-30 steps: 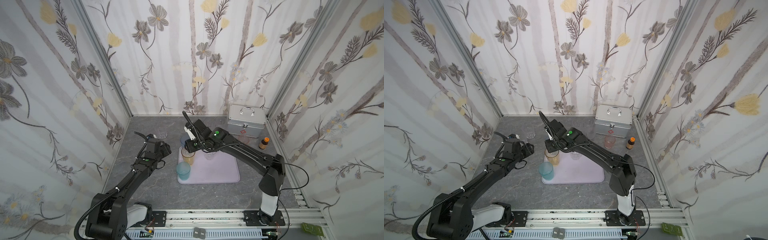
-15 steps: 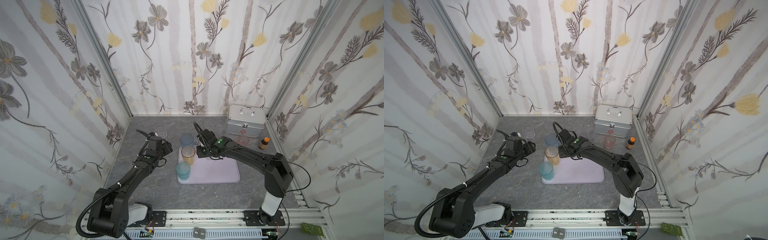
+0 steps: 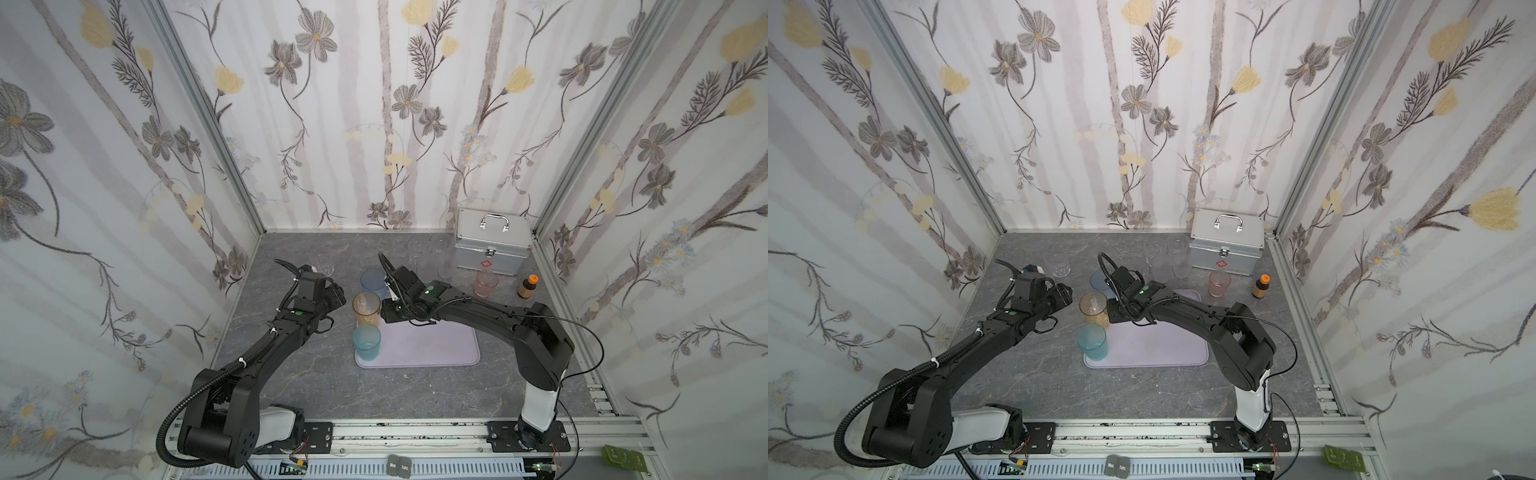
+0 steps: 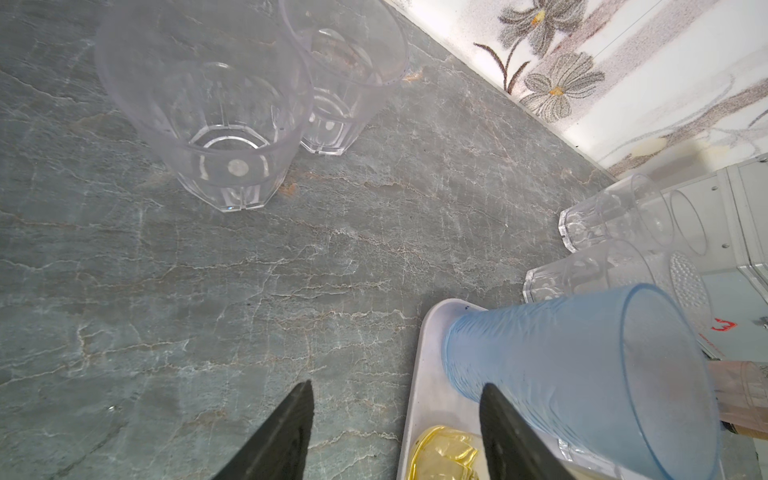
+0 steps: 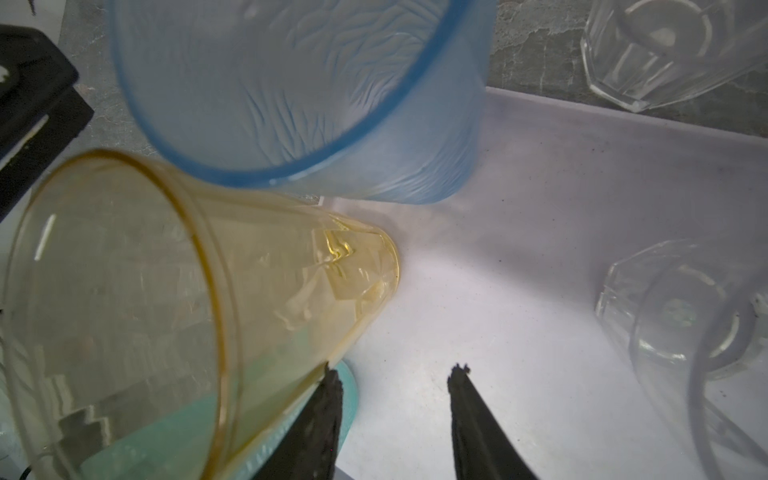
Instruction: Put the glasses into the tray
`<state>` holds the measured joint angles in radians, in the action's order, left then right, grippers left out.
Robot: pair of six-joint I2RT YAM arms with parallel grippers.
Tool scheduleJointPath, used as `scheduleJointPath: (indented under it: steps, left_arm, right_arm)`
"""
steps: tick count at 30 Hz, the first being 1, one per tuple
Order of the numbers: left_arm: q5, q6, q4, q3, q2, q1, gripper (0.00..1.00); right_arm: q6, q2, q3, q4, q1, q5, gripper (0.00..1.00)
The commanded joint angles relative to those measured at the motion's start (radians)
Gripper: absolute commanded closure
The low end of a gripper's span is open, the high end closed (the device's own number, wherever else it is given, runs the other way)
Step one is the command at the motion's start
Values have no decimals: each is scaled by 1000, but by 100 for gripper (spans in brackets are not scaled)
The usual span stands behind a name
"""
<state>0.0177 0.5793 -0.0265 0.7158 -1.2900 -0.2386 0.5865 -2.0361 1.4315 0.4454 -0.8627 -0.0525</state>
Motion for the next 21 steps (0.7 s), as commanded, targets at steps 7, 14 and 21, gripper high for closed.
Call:
scheduleJointPath:
  steps: [7, 14, 21]
  left_arm:
    - [-31, -27, 19, 60, -6, 8, 34]
    - [-27, -35, 19, 100, -39, 12, 34]
    - [-26, -36, 19, 92, -49, 13, 34]
  right_arm:
    - [-54, 75, 77, 55, 92, 135, 56]
    - [-102, -45, 214, 71, 105, 247, 57]
    - [-126, -158, 331, 65, 102, 224, 57]
